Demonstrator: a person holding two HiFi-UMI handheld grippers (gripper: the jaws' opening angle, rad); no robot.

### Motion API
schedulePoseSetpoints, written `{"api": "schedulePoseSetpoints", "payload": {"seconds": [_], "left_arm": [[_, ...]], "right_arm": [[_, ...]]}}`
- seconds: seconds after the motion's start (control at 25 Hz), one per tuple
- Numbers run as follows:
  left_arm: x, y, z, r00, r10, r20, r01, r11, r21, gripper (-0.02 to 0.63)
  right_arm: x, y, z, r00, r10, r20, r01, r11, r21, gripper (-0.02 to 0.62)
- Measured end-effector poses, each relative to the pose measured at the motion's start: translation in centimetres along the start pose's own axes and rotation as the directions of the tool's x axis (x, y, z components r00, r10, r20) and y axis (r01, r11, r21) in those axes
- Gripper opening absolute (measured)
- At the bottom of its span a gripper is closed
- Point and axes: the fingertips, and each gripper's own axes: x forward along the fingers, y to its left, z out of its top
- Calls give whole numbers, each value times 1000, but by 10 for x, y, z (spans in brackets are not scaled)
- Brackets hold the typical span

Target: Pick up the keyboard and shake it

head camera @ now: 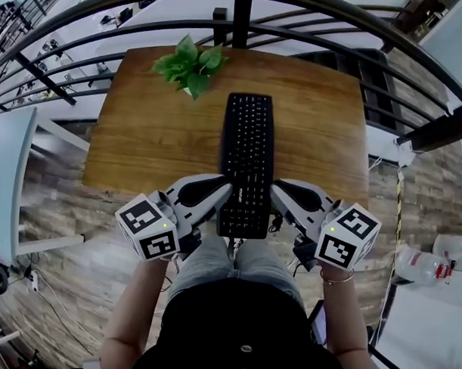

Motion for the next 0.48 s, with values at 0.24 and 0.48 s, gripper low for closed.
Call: {"api": "schedulePoseSetpoints", "payload": {"seconds": [0.24, 0.48], "left_arm": [[8, -9, 17, 999, 32, 13, -32, 999, 6, 18], [13, -7, 11, 998, 60, 10, -60, 998, -15, 17]], "right_arm": [[3, 9, 8, 1000, -8, -1, 8, 995, -101, 28], [6, 11, 8, 999, -30, -15, 28, 991, -134, 26]]}}
